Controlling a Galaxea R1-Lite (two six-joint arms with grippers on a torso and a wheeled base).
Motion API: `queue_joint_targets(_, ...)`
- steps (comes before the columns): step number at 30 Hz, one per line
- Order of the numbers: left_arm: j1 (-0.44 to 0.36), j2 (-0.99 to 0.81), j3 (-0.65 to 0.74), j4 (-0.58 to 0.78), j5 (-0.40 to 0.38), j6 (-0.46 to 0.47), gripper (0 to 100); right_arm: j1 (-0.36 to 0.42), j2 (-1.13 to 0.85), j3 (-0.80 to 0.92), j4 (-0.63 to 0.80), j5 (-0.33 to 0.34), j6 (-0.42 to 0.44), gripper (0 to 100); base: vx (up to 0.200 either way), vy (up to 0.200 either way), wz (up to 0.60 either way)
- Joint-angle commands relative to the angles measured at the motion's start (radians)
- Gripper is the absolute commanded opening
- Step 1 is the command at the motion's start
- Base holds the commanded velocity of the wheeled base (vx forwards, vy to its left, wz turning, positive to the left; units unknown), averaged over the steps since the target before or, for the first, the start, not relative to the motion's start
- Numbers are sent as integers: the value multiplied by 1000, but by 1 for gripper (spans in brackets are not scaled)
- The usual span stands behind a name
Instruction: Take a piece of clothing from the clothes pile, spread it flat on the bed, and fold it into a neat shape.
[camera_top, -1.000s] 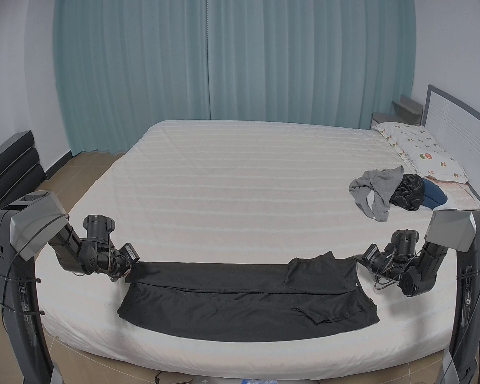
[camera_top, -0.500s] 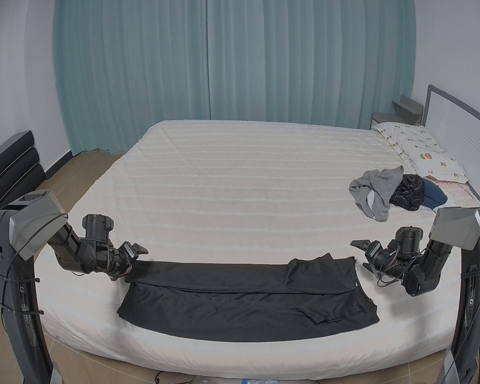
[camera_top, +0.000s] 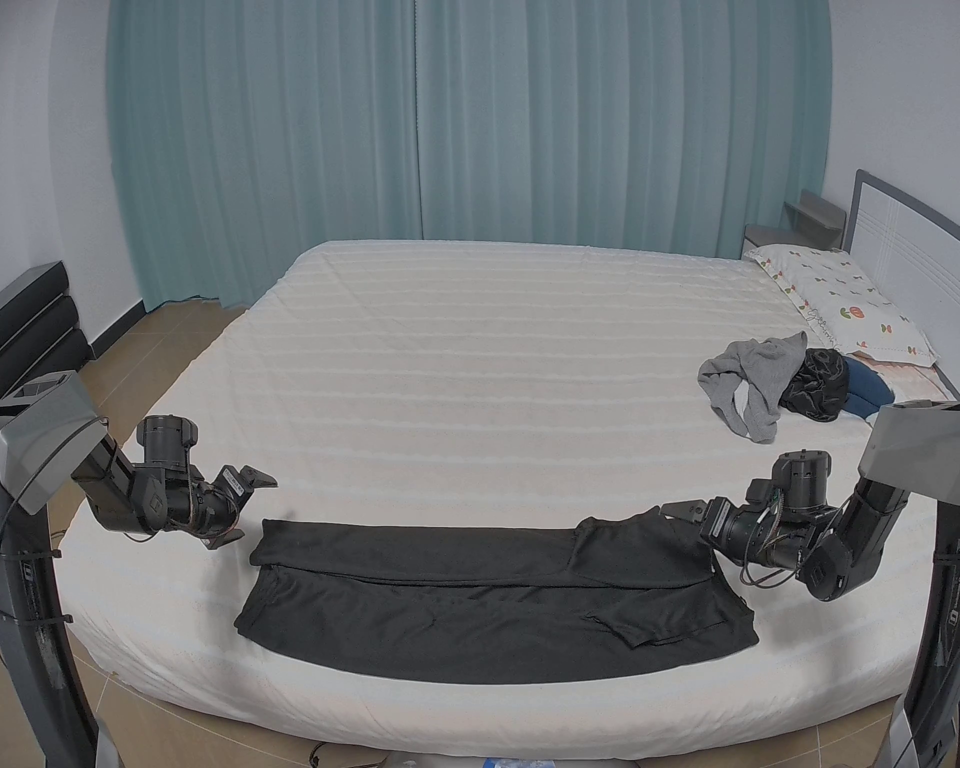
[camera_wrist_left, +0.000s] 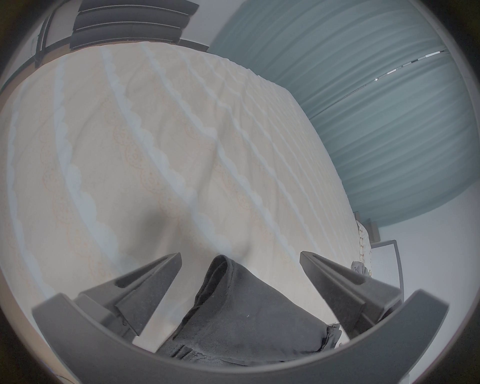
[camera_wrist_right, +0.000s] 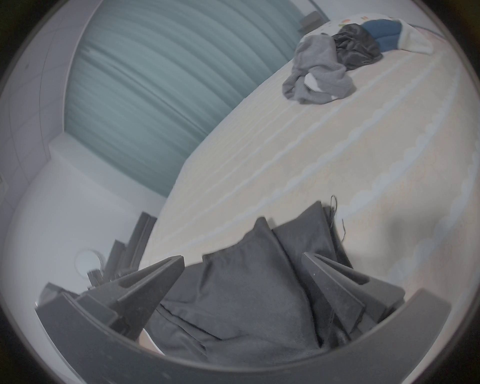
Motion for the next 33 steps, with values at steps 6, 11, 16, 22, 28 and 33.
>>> queue_joint_targets(6, 5, -3, -1, -2, -3, -2, 100, -3, 61, -14, 23, 3, -63, 100, 0, 0, 0)
queue_joint_targets(11, 5, -3, 1, -2, -3, -2, 100, -4, 87, -20, 49, 3, -101, 100, 0, 0, 0)
queue_joint_targets(16, 5, -2, -1, -2, -3, -2, 100, -7, 101, -14, 52, 5, -164, 100, 0, 0, 0)
queue_joint_targets(22, 5, -2, -2, -2, -1, -2, 100, -10, 90, 1, 52, 9, -216, 0, 0, 0, 0)
queue_joint_targets(28, 5, -2, -2, 0, -1, -2, 100, -30, 68, 24, 42, 9, -227, 0, 0, 0, 0)
queue_joint_targets(33, 5, -2, -2, 1, -1, -2, 100, -41, 36, 63, 32, 22, -224, 0, 0, 0, 0)
